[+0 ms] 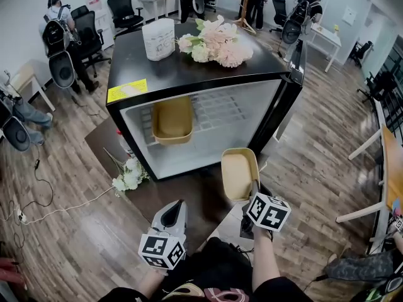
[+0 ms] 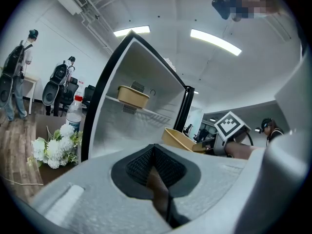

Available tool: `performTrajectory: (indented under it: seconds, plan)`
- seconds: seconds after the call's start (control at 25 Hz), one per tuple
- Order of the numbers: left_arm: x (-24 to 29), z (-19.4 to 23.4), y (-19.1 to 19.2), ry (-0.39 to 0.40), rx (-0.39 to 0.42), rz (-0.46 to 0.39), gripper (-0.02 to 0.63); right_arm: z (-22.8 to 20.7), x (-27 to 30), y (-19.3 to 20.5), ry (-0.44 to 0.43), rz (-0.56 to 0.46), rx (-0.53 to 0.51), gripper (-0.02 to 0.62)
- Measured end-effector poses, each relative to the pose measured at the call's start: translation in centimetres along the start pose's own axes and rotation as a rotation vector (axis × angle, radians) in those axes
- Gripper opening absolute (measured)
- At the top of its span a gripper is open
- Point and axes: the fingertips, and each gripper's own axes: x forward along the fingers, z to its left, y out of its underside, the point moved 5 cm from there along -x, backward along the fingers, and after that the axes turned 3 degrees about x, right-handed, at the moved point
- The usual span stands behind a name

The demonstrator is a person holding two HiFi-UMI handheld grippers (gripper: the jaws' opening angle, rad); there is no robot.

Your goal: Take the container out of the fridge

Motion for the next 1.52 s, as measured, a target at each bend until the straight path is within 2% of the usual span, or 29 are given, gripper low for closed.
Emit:
performTrajectory:
  seconds: [1.08, 1.52]
  plan:
    - [1.2, 0.5, 1.3, -0.047, -0.010, 0.024, 0.009, -2.4, 4.5, 5.7, 0.063, 0.120, -0.038, 0.026]
    - [0.9, 0.6, 1.8, -0.094, -0.006, 0.045, 0.009, -3.3, 6.7, 7.5, 0.105, 0.165, -0.052, 0.028]
